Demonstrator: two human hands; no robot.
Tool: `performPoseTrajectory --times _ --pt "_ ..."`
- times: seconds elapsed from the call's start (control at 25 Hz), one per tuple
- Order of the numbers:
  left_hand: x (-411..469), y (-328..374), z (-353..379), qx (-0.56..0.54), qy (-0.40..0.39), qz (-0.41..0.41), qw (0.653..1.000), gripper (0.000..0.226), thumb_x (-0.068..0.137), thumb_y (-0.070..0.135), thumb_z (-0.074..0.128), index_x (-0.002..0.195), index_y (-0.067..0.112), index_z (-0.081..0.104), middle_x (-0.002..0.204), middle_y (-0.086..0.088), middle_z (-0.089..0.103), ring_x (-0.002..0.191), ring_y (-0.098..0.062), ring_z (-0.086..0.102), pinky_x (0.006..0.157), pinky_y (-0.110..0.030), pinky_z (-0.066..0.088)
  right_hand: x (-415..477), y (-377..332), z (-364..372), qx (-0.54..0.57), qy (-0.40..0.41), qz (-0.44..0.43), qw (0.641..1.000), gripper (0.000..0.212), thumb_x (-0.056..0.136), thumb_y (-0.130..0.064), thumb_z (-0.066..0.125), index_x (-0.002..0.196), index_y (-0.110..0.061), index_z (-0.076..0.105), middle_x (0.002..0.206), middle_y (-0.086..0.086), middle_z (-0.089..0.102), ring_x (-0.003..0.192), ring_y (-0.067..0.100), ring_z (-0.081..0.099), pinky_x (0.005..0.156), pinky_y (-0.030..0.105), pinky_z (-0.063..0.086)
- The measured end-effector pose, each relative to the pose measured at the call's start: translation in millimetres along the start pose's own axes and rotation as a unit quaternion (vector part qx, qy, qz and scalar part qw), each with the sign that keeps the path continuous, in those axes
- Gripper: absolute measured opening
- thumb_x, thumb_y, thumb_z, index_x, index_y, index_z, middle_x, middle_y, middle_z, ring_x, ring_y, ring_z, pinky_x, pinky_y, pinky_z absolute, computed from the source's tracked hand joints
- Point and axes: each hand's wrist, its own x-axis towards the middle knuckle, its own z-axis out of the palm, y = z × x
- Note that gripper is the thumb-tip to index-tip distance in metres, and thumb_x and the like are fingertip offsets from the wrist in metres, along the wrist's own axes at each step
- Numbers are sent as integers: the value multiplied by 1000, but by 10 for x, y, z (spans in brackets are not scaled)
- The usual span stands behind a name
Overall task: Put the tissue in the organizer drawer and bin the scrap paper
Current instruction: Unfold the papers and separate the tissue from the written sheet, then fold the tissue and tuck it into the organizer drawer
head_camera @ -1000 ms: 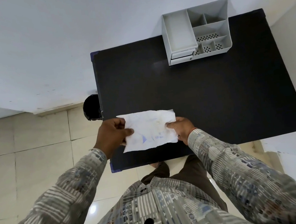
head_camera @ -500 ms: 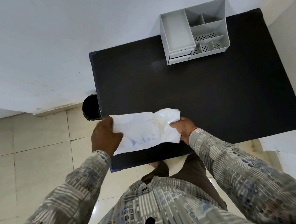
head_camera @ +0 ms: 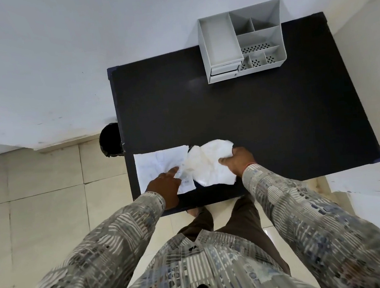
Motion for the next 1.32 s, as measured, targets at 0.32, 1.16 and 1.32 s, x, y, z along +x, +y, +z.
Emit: performPoseTrajectory --times 0.32,1.16,1.32 --pt "34 107 -301 -140 37 -39 989 72 97 28 68 161 21 37 171 -5 32 151 -30 43 121 -41 41 -318 60 -546 221 -21 24 975 40 91 -18 78 129 -10 68 120 13 75 105 34 73 80 47 64" --pt "-362 1548 -1505 -940 28 47 338 42 101 12 63 143 9 59 125 -16 77 106 -34 76 78 -48 68 -1164 -282 -1647 380 -191 -106 899 52 91 -43 74 138 -26 62 132 3 74 123 28 69 104 58 55" --pt "-491 1834 -1533 -896 8 116 428 52 99 30 71 146 12 58 138 -19 71 120 -39 71 92 -52 65 -1231 -211 -1558 350 -120 -182 911 50 82 -12 86 129 -15 69 120 9 79 113 32 75 93 46 62"
